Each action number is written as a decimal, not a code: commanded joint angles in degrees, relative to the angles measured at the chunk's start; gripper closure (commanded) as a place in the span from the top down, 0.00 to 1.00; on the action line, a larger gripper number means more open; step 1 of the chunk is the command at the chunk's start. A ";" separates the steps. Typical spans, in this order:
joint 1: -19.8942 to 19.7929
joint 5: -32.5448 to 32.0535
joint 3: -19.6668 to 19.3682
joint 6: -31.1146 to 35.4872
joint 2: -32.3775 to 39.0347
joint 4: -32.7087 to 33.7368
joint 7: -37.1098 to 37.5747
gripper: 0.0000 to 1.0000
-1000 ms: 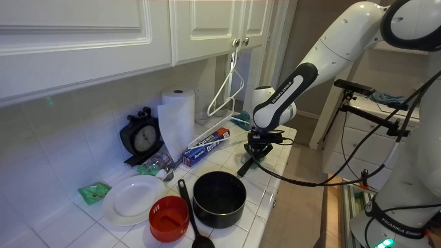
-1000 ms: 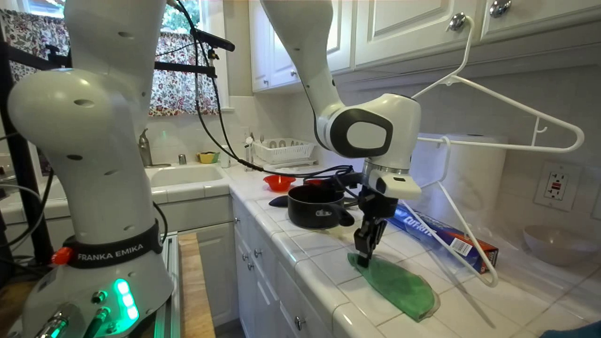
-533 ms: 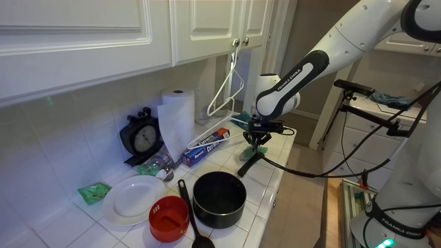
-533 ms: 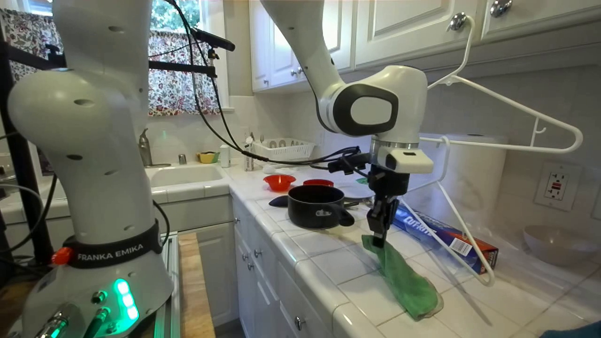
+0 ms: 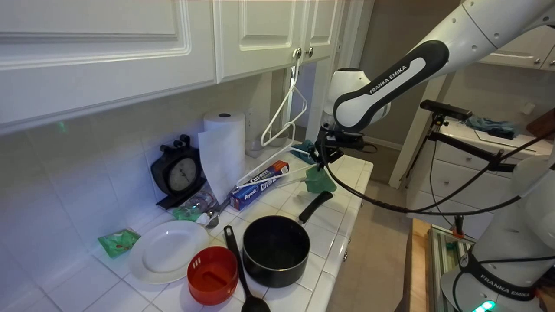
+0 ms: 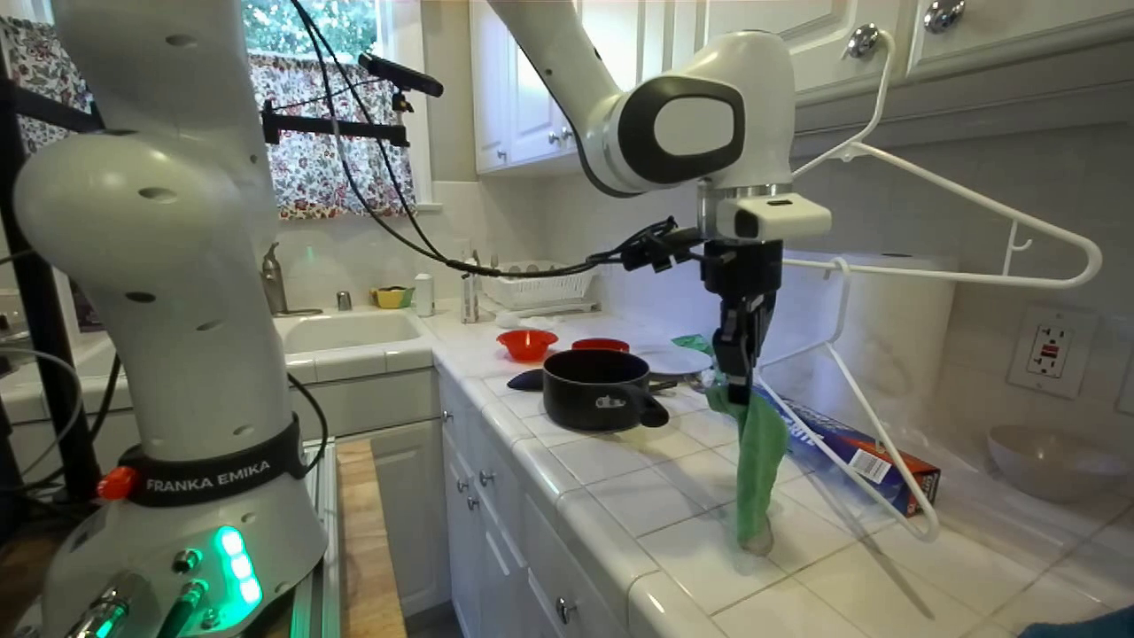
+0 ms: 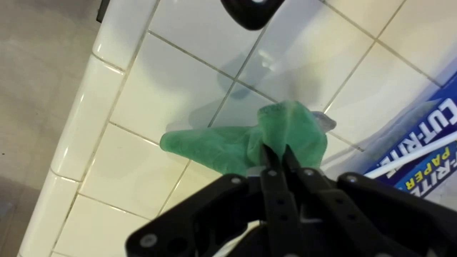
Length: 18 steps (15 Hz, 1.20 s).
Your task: Hang the green towel on the top hanger.
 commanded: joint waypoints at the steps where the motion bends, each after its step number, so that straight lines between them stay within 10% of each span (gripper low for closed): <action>1: -1.07 -4.23 0.97 -0.63 -6.16 -2.99 0.55 0.05; 18: -9.40 -13.33 5.88 1.43 -16.02 0.90 1.71 0.05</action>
